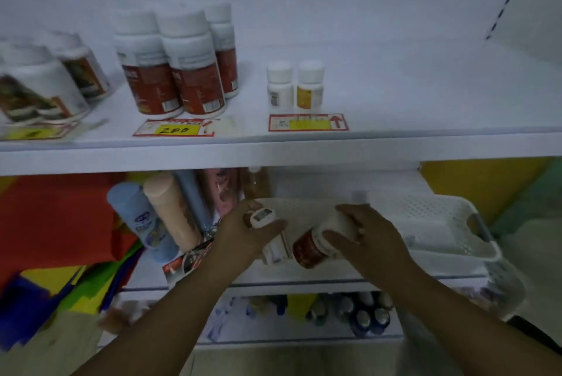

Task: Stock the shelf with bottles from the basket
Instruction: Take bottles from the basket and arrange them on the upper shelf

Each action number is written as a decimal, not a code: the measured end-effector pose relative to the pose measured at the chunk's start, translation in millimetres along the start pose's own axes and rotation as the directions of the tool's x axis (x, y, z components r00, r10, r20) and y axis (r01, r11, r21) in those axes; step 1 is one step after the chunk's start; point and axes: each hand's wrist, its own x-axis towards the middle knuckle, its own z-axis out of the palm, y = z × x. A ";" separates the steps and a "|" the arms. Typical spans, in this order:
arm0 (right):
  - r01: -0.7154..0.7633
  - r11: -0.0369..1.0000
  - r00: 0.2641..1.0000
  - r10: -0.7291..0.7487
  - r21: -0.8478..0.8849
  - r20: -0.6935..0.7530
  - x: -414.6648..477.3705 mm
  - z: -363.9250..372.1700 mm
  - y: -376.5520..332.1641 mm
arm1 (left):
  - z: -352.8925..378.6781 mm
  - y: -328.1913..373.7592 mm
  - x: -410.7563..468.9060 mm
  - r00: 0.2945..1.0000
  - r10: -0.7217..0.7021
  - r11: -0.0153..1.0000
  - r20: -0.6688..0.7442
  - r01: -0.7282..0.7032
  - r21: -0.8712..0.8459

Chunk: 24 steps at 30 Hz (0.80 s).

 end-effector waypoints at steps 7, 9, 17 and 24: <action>0.204 0.952 0.975 -0.219 0.229 0.039 -30.6 -96.6 -137.1 | -43.2 111.0 -89.1 0.996 0.004 0.934 0.094 0.029 -0.355; 0.243 0.926 0.966 -0.259 0.288 0.018 -26.5 -108.3 -166.1 | -54.9 137.6 -97.1 0.997 0.036 0.933 0.066 -0.010 -0.358; 0.419 0.876 0.908 -0.403 0.238 -0.115 21.4 -129.6 -250.0 | -117.1 208.0 -67.8 0.986 0.106 0.941 0.132 -0.057 -0.333; 0.522 0.825 0.815 -0.407 0.218 -0.413 152.6 -120.7 -322.0 | -223.4 252.0 15.1 0.923 0.364 0.925 -0.128 -0.374 -0.065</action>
